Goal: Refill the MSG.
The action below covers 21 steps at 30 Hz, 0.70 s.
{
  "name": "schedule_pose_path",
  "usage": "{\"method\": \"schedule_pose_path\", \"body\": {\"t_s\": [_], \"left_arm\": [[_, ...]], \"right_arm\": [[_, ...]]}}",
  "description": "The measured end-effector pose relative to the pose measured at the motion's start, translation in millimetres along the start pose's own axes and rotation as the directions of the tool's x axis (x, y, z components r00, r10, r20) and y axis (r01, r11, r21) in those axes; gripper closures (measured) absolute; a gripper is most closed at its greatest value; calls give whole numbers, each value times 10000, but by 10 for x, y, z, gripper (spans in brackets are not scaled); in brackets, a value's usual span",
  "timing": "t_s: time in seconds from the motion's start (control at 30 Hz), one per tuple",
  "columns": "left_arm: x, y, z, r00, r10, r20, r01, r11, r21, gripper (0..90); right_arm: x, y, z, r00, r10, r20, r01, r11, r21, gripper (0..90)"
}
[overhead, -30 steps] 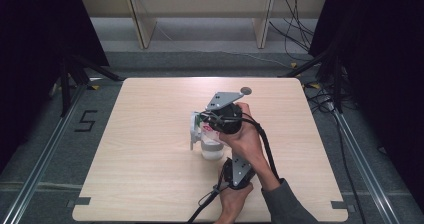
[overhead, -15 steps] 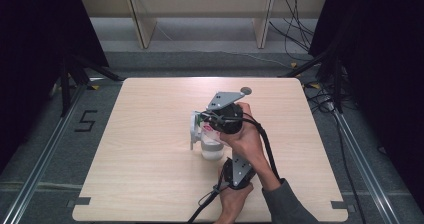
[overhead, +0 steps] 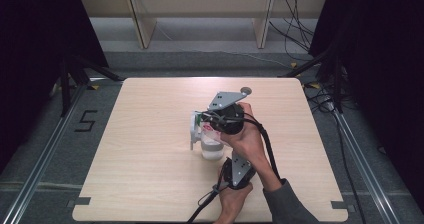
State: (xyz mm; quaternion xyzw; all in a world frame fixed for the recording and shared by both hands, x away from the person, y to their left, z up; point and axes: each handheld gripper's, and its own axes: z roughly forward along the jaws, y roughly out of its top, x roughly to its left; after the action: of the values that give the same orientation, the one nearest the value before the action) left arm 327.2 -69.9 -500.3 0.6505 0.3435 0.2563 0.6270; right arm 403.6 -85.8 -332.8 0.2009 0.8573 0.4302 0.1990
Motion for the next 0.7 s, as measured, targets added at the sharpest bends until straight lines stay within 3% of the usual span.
{"method": "schedule_pose_path", "body": {"t_s": [0.5,0.53,0.57,0.67,0.7], "left_arm": [[12,-17,7,9999,149,-29,-148,9998,142,830],[13,-17,6,9998,197,-28,-197,9997,158,830],[42,-12,-18,9981,604,-75,-600,9970,482,829],[55,-20,-27,9975,685,-169,-674,9961,571,824],[52,-28,-29,9980,602,-168,-591,9966,577,822]], "right_arm": [[-27,-14,-110,10000,-19,76,20,9999,-166,900],[-35,-16,-119,9999,-61,90,64,9996,-278,900],[-36,-16,-130,9999,-76,142,80,9995,-312,900],[-52,-22,-200,9997,212,95,-207,9987,-456,900],[-67,-22,-212,10000,28,91,-23,9989,-478,900]]}}
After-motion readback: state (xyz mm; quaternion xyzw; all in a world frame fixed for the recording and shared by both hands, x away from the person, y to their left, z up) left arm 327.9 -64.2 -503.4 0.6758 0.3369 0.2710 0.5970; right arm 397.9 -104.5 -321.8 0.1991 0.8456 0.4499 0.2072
